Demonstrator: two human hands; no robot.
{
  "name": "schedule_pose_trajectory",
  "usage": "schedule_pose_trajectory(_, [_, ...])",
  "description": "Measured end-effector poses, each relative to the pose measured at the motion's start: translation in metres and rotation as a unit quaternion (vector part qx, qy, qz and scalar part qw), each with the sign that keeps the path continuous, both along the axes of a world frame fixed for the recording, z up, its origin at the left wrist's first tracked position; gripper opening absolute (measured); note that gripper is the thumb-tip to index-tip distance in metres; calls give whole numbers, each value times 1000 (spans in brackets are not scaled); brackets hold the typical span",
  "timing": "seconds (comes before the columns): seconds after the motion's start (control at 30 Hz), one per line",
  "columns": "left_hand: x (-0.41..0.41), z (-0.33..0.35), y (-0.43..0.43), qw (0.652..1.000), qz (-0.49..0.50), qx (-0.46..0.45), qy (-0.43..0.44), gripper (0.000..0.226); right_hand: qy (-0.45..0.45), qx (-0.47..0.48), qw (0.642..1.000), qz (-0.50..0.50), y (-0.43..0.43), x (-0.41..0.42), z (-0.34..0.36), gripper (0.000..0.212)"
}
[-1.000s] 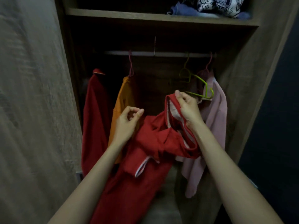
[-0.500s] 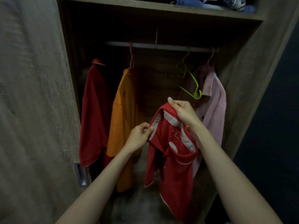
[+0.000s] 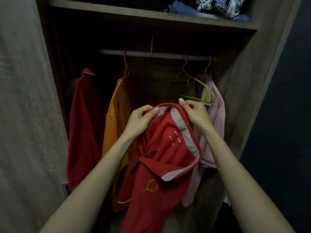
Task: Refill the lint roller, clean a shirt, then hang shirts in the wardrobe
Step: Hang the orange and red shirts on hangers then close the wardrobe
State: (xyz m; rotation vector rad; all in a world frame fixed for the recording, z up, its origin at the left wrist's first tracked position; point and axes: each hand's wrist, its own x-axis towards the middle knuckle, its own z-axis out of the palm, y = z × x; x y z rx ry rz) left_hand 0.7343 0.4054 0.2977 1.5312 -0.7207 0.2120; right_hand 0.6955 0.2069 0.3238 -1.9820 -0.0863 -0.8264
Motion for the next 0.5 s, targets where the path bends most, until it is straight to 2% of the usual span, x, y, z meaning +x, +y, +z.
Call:
schedule_pose_trajectory(0.1, [16, 14, -2, 999, 41, 12, -28, 26, -89, -91, 990, -68, -10, 20, 15, 24])
schedule_pose_trajectory(0.17, [26, 23, -1, 998, 54, 13, -34, 27, -124, -159, 969, -143, -22, 36, 27, 28])
schedule_pose_trajectory(0.2, [30, 27, 1, 998, 59, 14, -36, 27, -101, -200, 955, -194, -30, 44, 31, 34])
schedule_pose_trajectory(0.27, [39, 36, 7, 996, 78, 25, -39, 27, 2, -253, 929, -270, -45, 61, 36, 54])
schedule_pose_trajectory(0.37, [51, 45, 19, 990, 121, 55, -42, 28, 142, -201, 937, -248, -58, 91, 34, 75])
schedule_pose_trajectory(0.43, [56, 51, 24, 987, 142, 62, -44, 28, 149, -123, 953, -235, -60, 109, 29, 65])
schedule_pose_trajectory(0.5, [62, 53, 29, 984, 160, 66, -50, 29, 123, -23, 967, -224, -58, 122, 26, 42])
